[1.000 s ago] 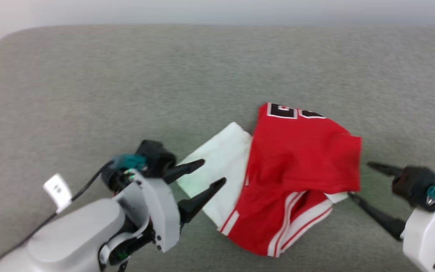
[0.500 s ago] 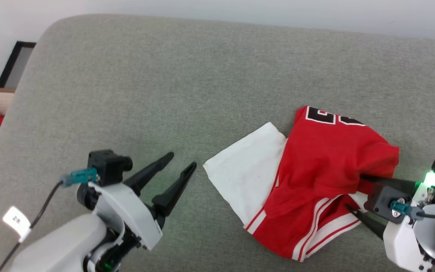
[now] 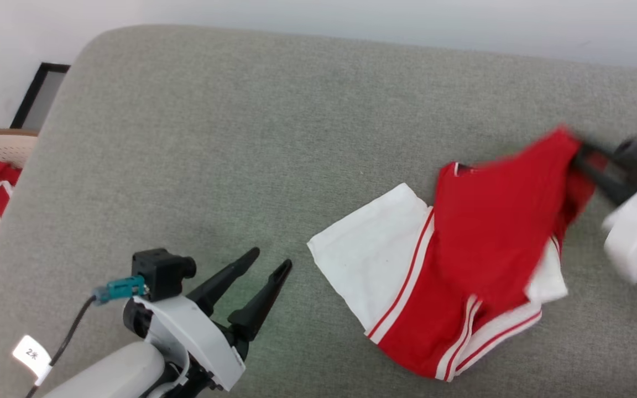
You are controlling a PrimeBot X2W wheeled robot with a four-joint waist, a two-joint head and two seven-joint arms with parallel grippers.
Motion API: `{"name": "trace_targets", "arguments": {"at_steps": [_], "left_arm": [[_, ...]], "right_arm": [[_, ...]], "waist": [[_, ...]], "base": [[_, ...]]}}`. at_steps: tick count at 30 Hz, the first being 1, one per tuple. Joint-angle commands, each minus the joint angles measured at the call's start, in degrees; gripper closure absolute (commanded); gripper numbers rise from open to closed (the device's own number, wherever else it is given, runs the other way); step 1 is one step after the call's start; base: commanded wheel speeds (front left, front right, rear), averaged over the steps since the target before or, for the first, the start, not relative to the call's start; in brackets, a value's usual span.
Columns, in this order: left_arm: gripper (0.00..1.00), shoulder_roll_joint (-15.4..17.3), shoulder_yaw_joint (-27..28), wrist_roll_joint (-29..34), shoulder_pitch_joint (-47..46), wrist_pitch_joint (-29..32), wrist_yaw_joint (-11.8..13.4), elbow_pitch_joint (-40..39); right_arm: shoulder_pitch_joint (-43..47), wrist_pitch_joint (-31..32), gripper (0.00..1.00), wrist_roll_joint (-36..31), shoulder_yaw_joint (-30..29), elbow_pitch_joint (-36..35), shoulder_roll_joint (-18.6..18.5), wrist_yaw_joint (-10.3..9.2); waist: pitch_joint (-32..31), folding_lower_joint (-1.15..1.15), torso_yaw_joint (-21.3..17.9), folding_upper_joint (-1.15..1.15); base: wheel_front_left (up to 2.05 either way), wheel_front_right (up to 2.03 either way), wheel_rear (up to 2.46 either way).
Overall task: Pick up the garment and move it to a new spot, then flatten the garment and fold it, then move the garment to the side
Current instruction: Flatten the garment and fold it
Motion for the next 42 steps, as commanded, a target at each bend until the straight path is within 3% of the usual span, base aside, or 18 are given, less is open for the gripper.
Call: {"name": "trace_targets", "arguments": {"at_steps": [1, 6, 11, 15, 18, 21, 22, 23, 24, 26, 29, 33, 38, 40, 42], "left_arm": [[0.00, -0.1, 0.2, 0.4, 0.7, -0.2, 0.0, 0.1], [0.00, -1.3, 0.7, 0.5, 1.7, -0.3, -0.6, 0.6], [0.00, -3.6, 0.8, 0.3, 2.4, -0.4, -1.8, 1.6], [0.00, -5.9, 0.5, 0.2, 1.8, -0.5, -3.3, 2.9], [0.00, -7.4, 0.3, 0.4, 1.4, -0.5, -4.3, 4.4], [0.00, -8.3, 0.6, 0.5, 1.2, -0.5, -5.2, 5.8], [0.00, -8.5, 0.7, 0.5, 1.2, -0.5, -5.4, 6.2], [0.00, -8.7, 0.9, 0.5, 1.2, -0.5, -5.7, 6.5], [0.00, -8.8, 1.1, 0.6, 1.2, -0.5, -5.8, 6.9], [0.00, -8.9, 1.5, 0.7, 1.3, -0.5, -6.2, 7.4], [0.00, -8.9, 2.3, 0.9, 1.7, -0.5, -6.3, 8.0], [0.00, -8.7, 3.4, 1.2, 2.6, -0.4, -6.5, 8.3], [0.00, -8.5, 4.6, 2.0, 3.9, -0.5, -6.0, 8.0], [0.00, -8.6, 5.0, 2.1, 4.1, -0.5, -5.9, 7.9], [0.00, -8.7, 5.3, 2.4, 4.5, -0.5, -5.9, 7.8]], "right_arm": [[-0.8, -0.1, 1.00, -0.7, -1.5, -0.2, 0.5, -0.06], [-2.4, 2.3, 1.00, 0.0, -12.9, 4.8, 8.6, -0.06], [-4.2, 6.6, 1.00, 1.4, -24.4, 20.1, 20.7, -0.06], [-8.2, 4.6, 1.00, -0.7, -36.2, 35.0, 28.3, -0.05], [-12.2, 0.7, 1.00, -3.8, -45.8, 45.6, 31.1, -0.05], [-15.5, -2.3, 1.00, -8.4, -51.5, 53.9, 32.6, -0.04], [-16.4, -3.2, 0.85, -10.1, -52.3, 55.9, 32.7, -0.04], [-17.1, -4.0, 0.27, -11.7, -53.1, 57.6, 32.7, -0.04], [-17.8, -4.8, 0.00, -13.2, -53.5, 59.0, 32.7, -0.04], [-18.8, -6.2, 0.00, -16.3, -51.1, 60.2, 32.6, -0.04], [-18.5, -8.3, 0.00, -20.3, -42.7, 59.3, 30.8, -0.06], [-16.3, -10.6, 0.00, -21.5, -26.1, 54.4, 26.6, -0.02], [-12.6, -7.0, 0.00, -12.8, -3.9, 39.5, 14.6, -0.07], [-11.1, -3.8, 0.00, -6.2, 4.4, 29.1, 9.1, -0.06], [-10.2, 0.2, 0.00, 0.0, 9.0, 19.3, 2.9, -0.06]], "waist": [[-0.4, 0.00, 0.3, 0.00], [-1.3, 0.00, 0.8, 0.00], [-1.3, 0.00, 1.5, 0.00], [-0.4, 0.00, 2.9, 0.00], [0.5, 0.00, 3.7, 0.00], [1.1, 0.00, 4.2, 0.00], [1.2, 0.00, 4.2, 0.00], [1.4, 0.00, 4.2, 0.00], [1.5, 0.00, 4.2, 0.00], [1.6, 0.00, 3.8, 0.00], [1.5, 0.00, 3.0, 0.00], [0.9, 0.00, 1.7, 0.00], [0.4, 0.00, 0.1, 0.00], [0.4, 0.00, -0.2, 0.00], [0.6, 0.00, -0.5, 0.00]], "base": [[0.00, 0.00, 0.00], [0.00, 0.00, 0.00], [0.00, 0.00, 0.00], [0.00, 0.00, 0.00], [0.00, 0.00, 0.00], [0.00, 0.00, 0.00], [0.00, 0.00, 0.00], [0.00, 0.00, 0.00], [0.00, 0.00, 0.00], [0.00, 0.00, 0.00], [0.00, 0.00, 0.00], [0.00, 0.00, 0.00], [0.00, 0.00, 0.00], [0.00, 0.00, 0.00], [0.00, 0.00, 0.00]]}}
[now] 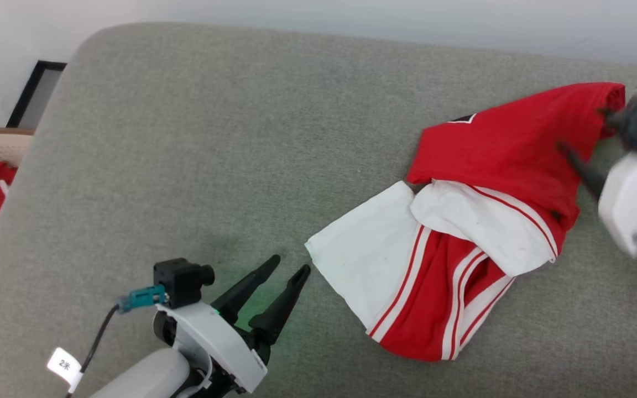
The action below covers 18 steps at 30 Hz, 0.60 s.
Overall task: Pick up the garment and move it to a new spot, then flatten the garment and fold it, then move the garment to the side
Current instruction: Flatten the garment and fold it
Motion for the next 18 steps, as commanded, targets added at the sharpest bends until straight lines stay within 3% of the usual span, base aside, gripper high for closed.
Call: {"name": "trace_targets", "arguments": {"at_steps": [1, 4, 5, 6, 12, 18], "left_arm": [[0.00, -0.3, 0.4, 0.5, 0.9, 0.0, 0.1, -0.2], [0.00, -0.8, 0.4, 0.9, 1.0, 0.0, -0.2, -0.2], [0.00, -0.8, 0.4, 0.9, 1.0, 0.0, -0.2, -0.2], [0.00, -1.3, 0.2, 1.0, 0.7, 0.0, -0.5, 0.0], [0.00, -2.5, 0.3, 0.9, 0.3, 0.0, -1.0, 0.8], [0.00, -4.6, 0.5, 1.1, 0.4, 0.0, -1.6, 1.8]], "right_arm": [[1.5, 3.8, 0.00, 5.4, 5.4, -10.7, -6.1, -0.08], [2.5, 8.2, 0.00, 12.9, 11.2, -24.0, -13.4, -0.08], [2.5, 8.2, 0.00, 12.9, 11.2, -24.0, -13.4, -0.08], [1.8, 10.7, 0.00, 16.0, 14.4, -30.5, -17.8, -0.09], [0.0, 14.2, 0.00, 19.3, 19.2, -38.2, -23.3, -0.08], [-2.1, 15.3, 0.00, 18.2, 25.2, -39.3, -24.2, -0.08]], "waist": [[0.2, 0.00, -0.4, 0.00], [0.7, 0.00, -0.4, 0.00], [0.7, 0.00, -0.4, 0.00], [1.0, 0.00, -0.2, 0.00], [1.3, 0.00, 0.6, 0.00], [2.2, 0.00, 2.6, 0.00]], "base": [[0.00, 0.00, 0.00], [0.00, 0.00, 0.00], [0.00, 0.00, 0.00], [0.00, 0.00, 0.00], [0.00, 0.00, 0.00], [0.00, 0.00, 0.00]]}}
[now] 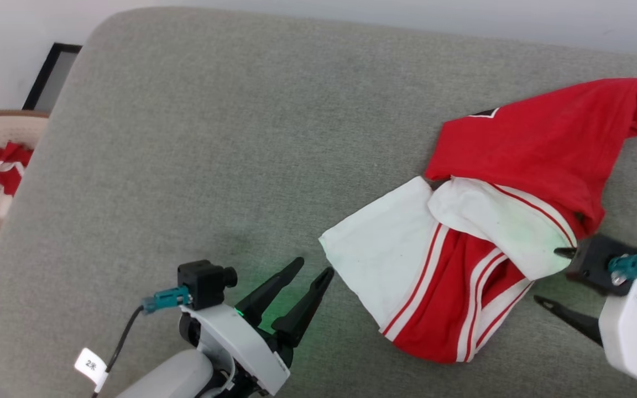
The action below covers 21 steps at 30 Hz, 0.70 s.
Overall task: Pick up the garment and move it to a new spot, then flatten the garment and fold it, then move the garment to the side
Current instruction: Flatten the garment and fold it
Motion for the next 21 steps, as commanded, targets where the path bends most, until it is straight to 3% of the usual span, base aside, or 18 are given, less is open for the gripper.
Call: {"name": "trace_targets", "arguments": {"at_steps": [1, 13, 14, 15, 16, 21], "left_arm": [[0.00, -0.5, 0.2, 0.1, 0.2, 0.0, -0.4, 0.2], [0.00, -1.6, 0.2, -0.1, 0.6, 0.0, -0.7, 0.0], [0.00, -1.5, 0.1, -0.2, 0.7, 0.0, -0.7, -0.1], [0.00, -1.5, 0.1, -0.2, 0.7, 0.0, -0.7, -0.2], [0.00, -1.5, 0.0, -0.2, 0.7, 0.0, -0.7, -0.4], [0.00, -1.3, -0.2, 0.0, 0.3, 0.0, -0.7, -0.9]], "right_arm": [[-1.2, -0.4, 0.00, -1.1, 1.2, 0.2, 0.2, -0.06], [-4.8, -3.9, 0.00, -7.4, 7.1, 3.8, 1.3, -0.06], [-5.0, -4.1, 0.48, -7.6, 7.3, 4.1, 1.4, -0.06], [-5.1, -4.4, 0.67, -7.7, 7.5, 4.2, 1.6, -0.06], [-5.3, -4.6, 0.98, -7.9, 7.6, 4.4, 1.7, -0.06], [-5.8, -5.5, 1.00, -8.0, 7.9, 5.5, 2.2, -0.06]], "waist": [[0.6, 0.00, 0.9, 0.00], [1.6, 0.00, 2.3, 0.00], [1.5, 0.00, 2.3, 0.00], [1.5, 0.00, 2.2, 0.00], [1.5, 0.00, 2.1, 0.00], [1.5, 0.00, 1.7, 0.00]], "base": [[0.00, 0.00, 0.00], [0.00, 0.00, 0.00], [0.00, 0.00, 0.00], [0.00, 0.00, 0.00], [0.00, 0.00, 0.00], [0.00, 0.00, 0.00]]}}
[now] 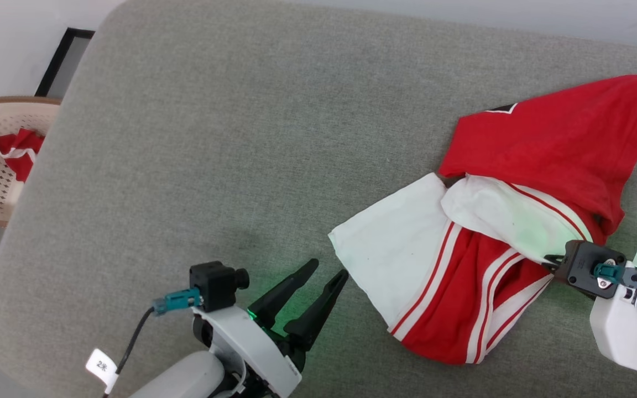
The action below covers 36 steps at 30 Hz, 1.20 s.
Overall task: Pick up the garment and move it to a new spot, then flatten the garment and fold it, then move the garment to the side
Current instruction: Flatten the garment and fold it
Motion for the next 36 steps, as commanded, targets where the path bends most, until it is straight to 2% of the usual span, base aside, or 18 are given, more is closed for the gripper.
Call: {"name": "trace_targets", "arguments": {"at_steps": [1, 5, 8, 14, 17, 21, 23, 25, 27, 32, 36], "left_arm": [[0.00, 0.2, 0.0, 0.1, 0.1, 0.0, -0.2, -0.1], [0.00, 0.3, 0.0, 0.2, 0.1, 0.0, -0.2, -0.1], [0.00, 0.6, 0.1, 0.3, 0.6, 0.0, -0.2, 0.1], [0.00, 1.4, 1.7, 0.5, 2.4, 0.0, -0.2, 0.1], [0.00, 1.9, 2.8, 0.6, 3.3, 0.0, -0.2, -0.2], [0.00, 2.4, 3.0, 0.9, 3.7, 0.0, -0.2, -0.7], [0.00, 2.5, 3.0, 0.8, 3.4, 0.1, -0.2, -0.8], [0.00, 2.5, 2.9, 0.7, 3.2, 0.2, -0.2, -1.0], [0.00, 2.7, 2.7, 0.8, 2.8, 0.4, -0.2, -1.1], [0.00, 3.3, 2.8, 0.5, 2.1, 0.6, -0.2, -1.4], [0.00, 4.2, 2.7, 0.8, 2.0, 0.9, -0.2, -1.5]], "right_arm": [[-0.7, -0.4, 1.00, -0.2, 0.1, 0.2, 0.3, -0.06], [-0.9, -2.0, 1.00, 1.5, -0.2, 1.7, 0.4, -0.06], [-0.6, -4.4, 1.00, 4.2, -3.6, 3.5, -0.3, -0.06], [6.0, -11.2, 1.00, 11.8, -18.4, 9.9, -2.1, -0.06], [11.8, -14.1, 1.00, 15.0, -26.7, 15.2, -0.8, -0.06], [20.9, -17.0, 1.00, 20.6, -39.7, 26.4, 4.4, -0.06], [25.0, -17.8, 1.00, 24.3, -48.5, 34.8, 9.0, -0.07], [28.2, -17.1, 1.00, 27.6, -54.8, 40.7, 14.9, -0.01], [30.6, -15.9, 1.00, 28.7, -59.1, 44.7, 18.2, -0.02], [34.1, -15.2, 1.00, 26.2, -66.3, 48.0, 24.1, -0.01], [34.9, -16.0, 1.00, 23.3, -71.9, 47.3, 27.7, -0.02]], "waist": [[0.1, 0.00, -0.1, 0.00], [0.1, 0.00, -0.6, 0.00], [-0.2, 0.00, -1.3, 0.00], [-1.7, 0.00, -3.7, 0.00], [-2.4, 0.00, -5.5, 0.00], [-2.9, 0.00, -7.4, 0.00], [-3.0, 0.00, -8.0, 0.00], [-3.0, 0.00, -8.6, 0.00], [-2.9, 0.00, -8.7, 0.00], [-2.2, 0.00, -9.2, 0.00], [-2.0, 0.00, -10.0, 0.00]], "base": [[0.00, 0.00, 0.00], [0.00, 0.00, 0.00], [0.00, 0.00, 0.00], [0.00, 0.00, 0.00], [0.00, 0.00, 0.00], [0.00, 0.00, 0.00], [0.00, 0.00, 0.00], [0.00, 0.00, 0.00], [0.00, 0.00, 0.00], [0.00, 0.00, 0.00], [0.00, 0.00, 0.00]]}}
